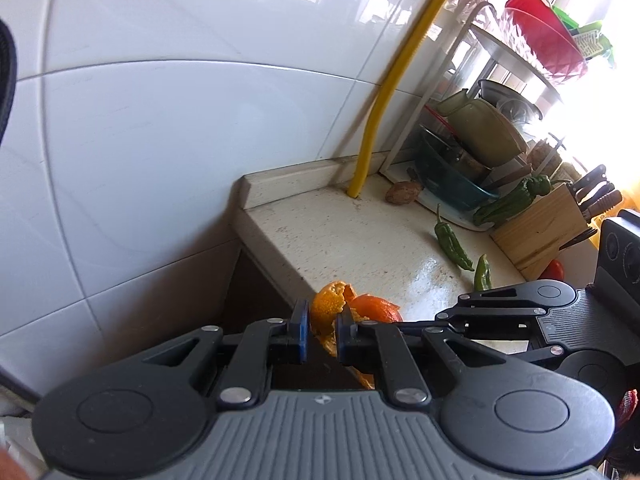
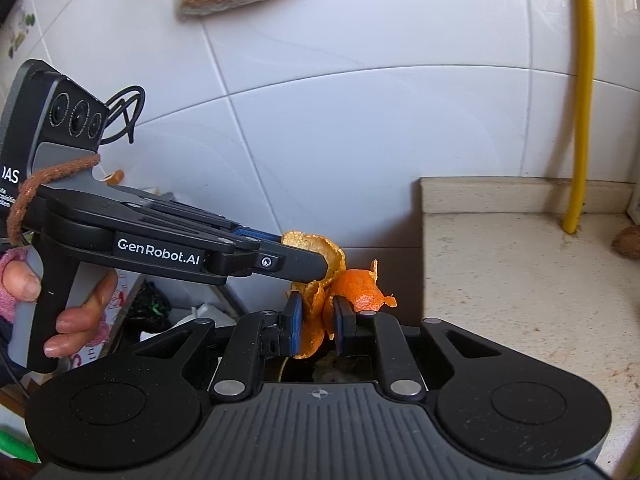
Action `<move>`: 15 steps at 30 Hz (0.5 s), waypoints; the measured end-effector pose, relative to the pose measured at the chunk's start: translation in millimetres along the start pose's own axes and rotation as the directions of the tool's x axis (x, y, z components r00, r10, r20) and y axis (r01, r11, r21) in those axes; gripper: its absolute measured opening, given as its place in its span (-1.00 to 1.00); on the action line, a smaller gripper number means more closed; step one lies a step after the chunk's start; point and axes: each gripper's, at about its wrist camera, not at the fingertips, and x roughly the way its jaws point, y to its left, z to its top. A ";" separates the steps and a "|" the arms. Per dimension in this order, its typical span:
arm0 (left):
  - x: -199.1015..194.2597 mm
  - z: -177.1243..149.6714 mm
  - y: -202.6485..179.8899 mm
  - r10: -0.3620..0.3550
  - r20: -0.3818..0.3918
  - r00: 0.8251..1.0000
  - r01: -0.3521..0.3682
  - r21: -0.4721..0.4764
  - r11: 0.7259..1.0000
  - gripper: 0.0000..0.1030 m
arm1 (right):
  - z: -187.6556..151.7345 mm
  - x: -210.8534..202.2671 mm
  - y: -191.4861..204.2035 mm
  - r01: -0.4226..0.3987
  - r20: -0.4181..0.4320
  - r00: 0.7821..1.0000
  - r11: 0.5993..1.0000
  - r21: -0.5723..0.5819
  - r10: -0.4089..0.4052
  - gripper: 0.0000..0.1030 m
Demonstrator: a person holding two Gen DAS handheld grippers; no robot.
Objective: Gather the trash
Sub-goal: 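Carry the orange peels in both grippers down toward the black bin, then open both grippers over the bin to drop the orange peels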
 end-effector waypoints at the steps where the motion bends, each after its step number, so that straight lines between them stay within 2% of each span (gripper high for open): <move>1: -1.7 -1.7 2.7 0.003 0.000 1.000 -0.003 -0.003 1.000 -0.76 | 0.1 1.3 3.3 0.000 -0.002 1.000 1.000 -0.003 0.000 -0.59; 11: 8.2 -24.7 36.7 0.086 -0.066 0.994 -0.088 -0.024 0.996 -0.76 | -7.0 31.7 24.5 0.000 -0.059 0.998 1.000 -0.004 0.000 -0.59; 14: 18.9 -32.3 47.6 0.113 -0.106 0.988 -0.118 -0.039 0.992 -0.71 | -12.9 46.6 26.7 0.002 -0.095 0.995 1.000 0.005 -0.002 -0.58; 15: 22.5 -34.3 51.2 0.117 -0.119 0.986 -0.124 -0.046 0.991 -0.65 | -15.0 51.9 27.5 0.000 -0.108 0.994 1.000 0.010 0.001 -0.50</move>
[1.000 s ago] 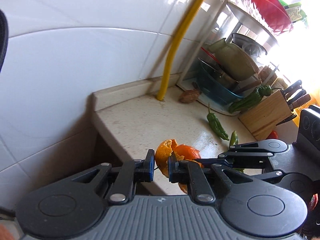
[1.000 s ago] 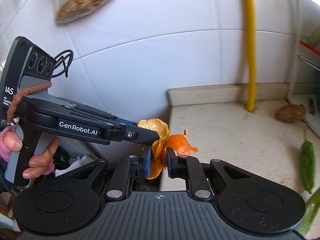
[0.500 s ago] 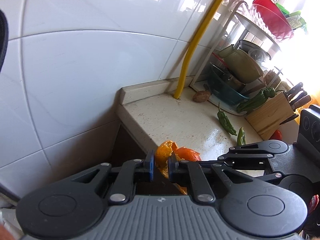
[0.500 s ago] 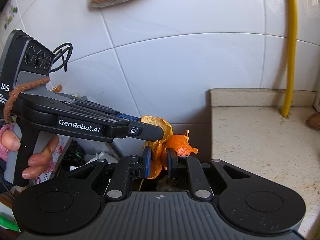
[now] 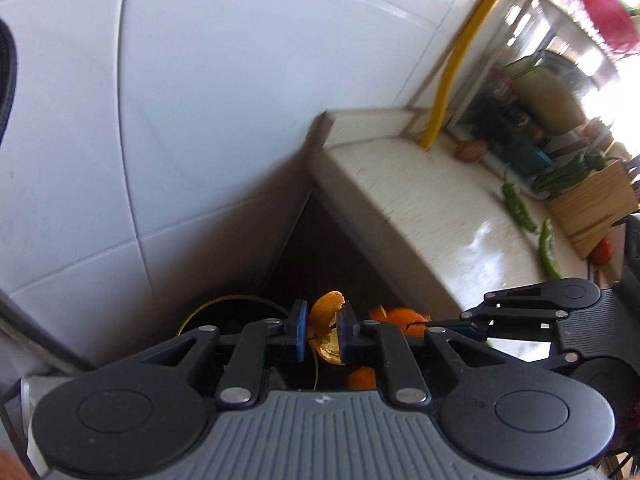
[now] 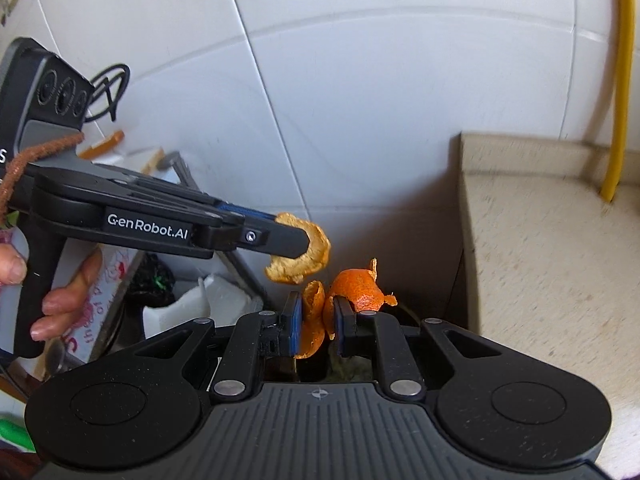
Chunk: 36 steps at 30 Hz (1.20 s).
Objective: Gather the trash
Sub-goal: 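Open both grippers over the bin to drop the orange peels, then move both open tools back to the green peppers on the counter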
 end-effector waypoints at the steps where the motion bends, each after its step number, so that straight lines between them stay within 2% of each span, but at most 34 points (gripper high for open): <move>1: 3.5 -1.0 2.5 0.008 -0.010 1.000 -0.008 -0.009 1.000 -0.62 | -2.1 4.3 0.8 -0.002 -0.009 1.000 1.000 0.005 0.002 -0.46; 4: 10.4 -3.1 5.9 0.018 -0.026 1.000 -0.018 -0.013 1.000 -0.54 | -7.1 18.9 2.4 0.004 -0.038 0.999 1.000 0.005 -0.004 -0.35; 6: 14.0 -3.8 6.4 0.031 -0.036 0.999 -0.031 -0.010 0.999 -0.34 | -9.6 27.1 2.1 0.009 -0.054 0.998 1.000 0.012 -0.009 -0.21; 7: 15.6 -3.7 6.4 0.039 -0.041 0.998 -0.039 -0.009 0.999 -0.30 | -10.5 30.4 1.2 0.008 -0.059 0.998 1.000 0.020 -0.007 -0.15; 13: 14.4 -0.7 3.3 0.031 -0.039 0.999 -0.032 -0.016 0.999 -0.28 | -14.8 40.2 -6.5 0.007 -0.074 0.997 0.998 0.064 -0.002 0.02; 16: 13.9 5.4 -3.5 0.006 -0.029 1.000 -0.006 -0.004 1.000 -0.28 | -18.3 39.1 -11.8 0.007 -0.078 0.997 0.996 0.091 0.000 0.09; 22: 21.8 23.3 -37.0 -0.062 -0.023 0.998 0.063 0.067 0.996 -0.22 | -25.7 7.1 -19.6 0.027 -0.023 0.999 0.990 0.140 -0.024 0.16; 28: 39.1 46.0 -88.6 -0.123 -0.037 0.992 0.127 0.178 0.976 -0.21 | -38.1 -47.5 -41.6 0.123 0.074 0.987 0.968 0.220 -0.142 0.27; 36: 64.9 60.4 -153.4 -0.160 -0.083 0.984 0.177 0.286 0.942 -0.15 | -74.0 -113.9 -89.1 0.278 0.115 0.931 0.877 0.392 -0.347 0.36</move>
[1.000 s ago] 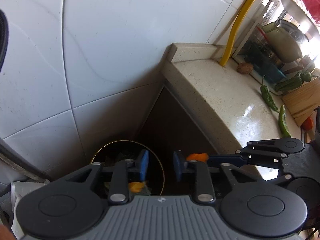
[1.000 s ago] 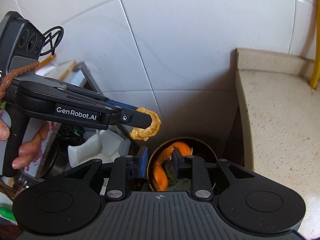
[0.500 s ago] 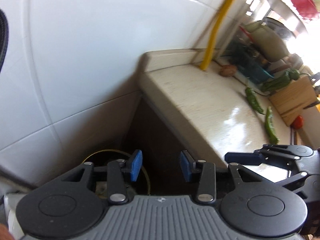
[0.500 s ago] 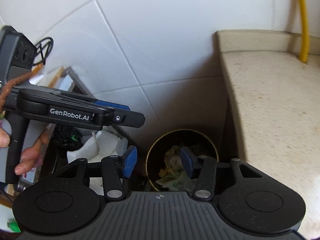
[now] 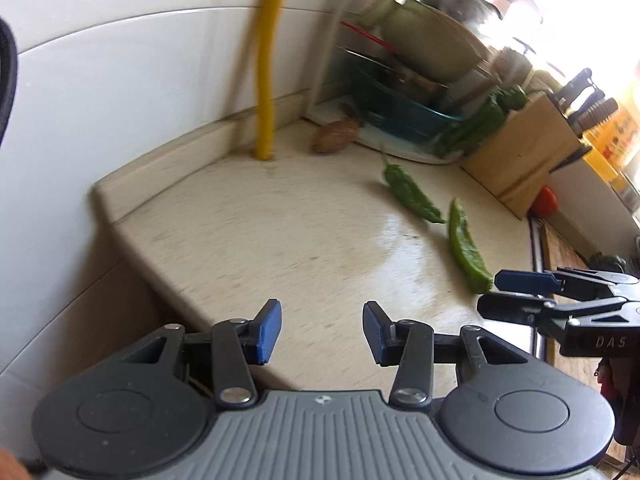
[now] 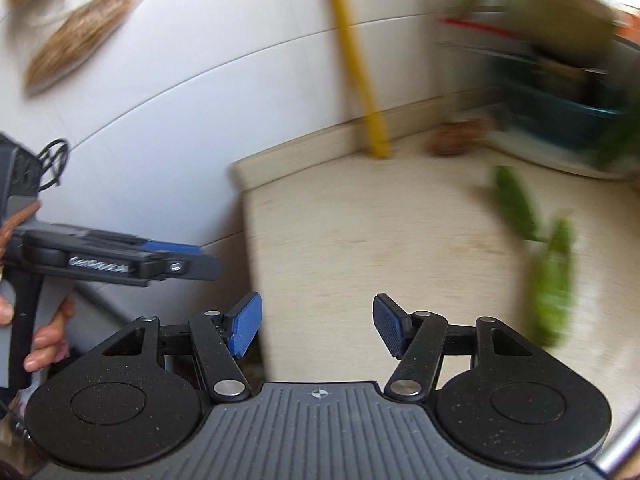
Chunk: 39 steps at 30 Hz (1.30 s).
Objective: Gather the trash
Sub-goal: 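Move both open tools back to the green peppers on the counter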
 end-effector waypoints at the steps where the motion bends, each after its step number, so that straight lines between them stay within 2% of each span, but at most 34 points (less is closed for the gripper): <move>1: 4.1 3.2 -5.7 -0.005 -0.005 1.000 0.005 0.008 1.000 -0.15 | -0.5 -4.5 -8.8 0.019 0.008 1.000 1.000 0.021 -0.019 0.36; 8: 38.7 27.3 -41.9 -0.041 -0.033 0.999 0.043 0.046 0.998 -0.10 | -4.1 -30.0 -60.5 0.090 0.057 0.994 0.989 0.121 -0.098 0.41; 16: 92.8 60.4 -61.7 -0.060 -0.079 0.995 0.063 0.029 0.998 -0.08 | -2.3 -31.1 -106.2 0.161 0.055 0.984 0.972 0.170 -0.172 0.44; 28: 155.0 95.7 -85.2 -0.048 -0.122 0.991 0.054 0.046 0.997 -0.07 | 8.1 -7.5 -143.0 0.146 0.034 0.988 0.975 0.169 -0.153 0.50; 39: 197.8 118.1 -82.7 -0.057 -0.143 0.988 0.057 -0.006 0.998 -0.04 | 2.5 1.7 -147.5 0.140 0.012 0.989 0.973 0.184 -0.144 0.50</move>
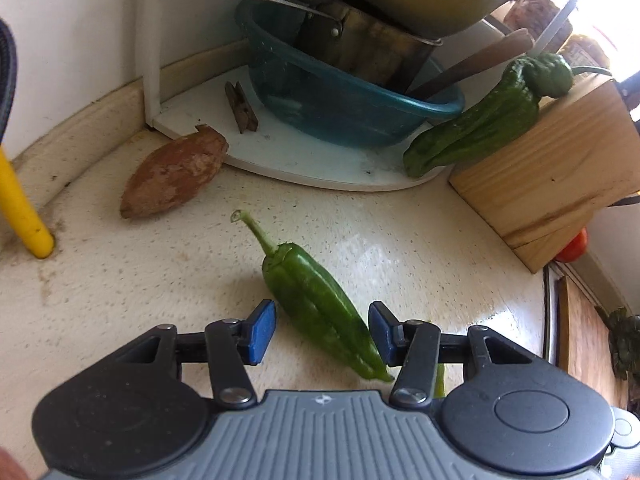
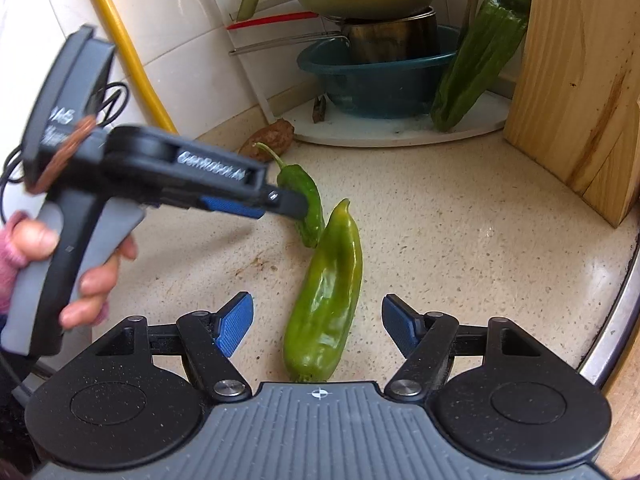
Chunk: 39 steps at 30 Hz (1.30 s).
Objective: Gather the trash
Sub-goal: 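Move both open tools back to the green peppers on the counter, then close left gripper on small dark green pepper while right gripper grasps large light green pepper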
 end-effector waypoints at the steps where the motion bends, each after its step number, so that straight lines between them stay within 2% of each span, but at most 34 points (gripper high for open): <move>1: 1.4 0.9 -0.7 0.001 0.008 1.000 -0.001 0.004 1.000 -0.02 | 0.9 2.1 -0.1 0.004 -0.001 1.000 1.000 -0.002 -0.004 0.51; 10: 18.1 15.4 -12.2 -0.006 0.020 1.000 0.005 0.042 0.999 0.05 | 4.2 16.9 1.2 0.006 -0.015 1.000 1.000 -0.006 -0.006 0.51; 17: 19.5 8.9 -26.5 0.022 0.026 0.999 -0.026 0.163 0.986 0.05 | -0.1 22.8 -3.7 0.017 -0.036 0.999 1.000 0.026 -0.016 0.48; 23: 17.2 4.0 -29.0 0.007 0.026 1.000 -0.011 0.170 0.985 0.04 | -3.4 21.3 -1.0 0.026 -0.034 0.999 1.000 0.017 -0.025 0.45; 25: 16.3 2.0 -29.2 0.010 0.031 0.999 -0.016 0.184 0.983 0.04 | -4.8 21.3 1.4 0.026 -0.032 0.999 1.000 0.013 -0.026 0.43; 30: 15.8 7.9 -21.1 0.043 0.048 0.998 -0.050 0.167 0.985 0.04 | -6.2 20.1 6.5 0.040 -0.035 0.999 0.999 -0.010 -0.040 0.17; 39: 16.9 0.3 -30.3 0.047 0.059 0.997 -0.058 0.222 0.973 0.03 | -2.8 20.0 -8.9 0.009 -0.026 1.000 0.998 0.058 -0.008 0.13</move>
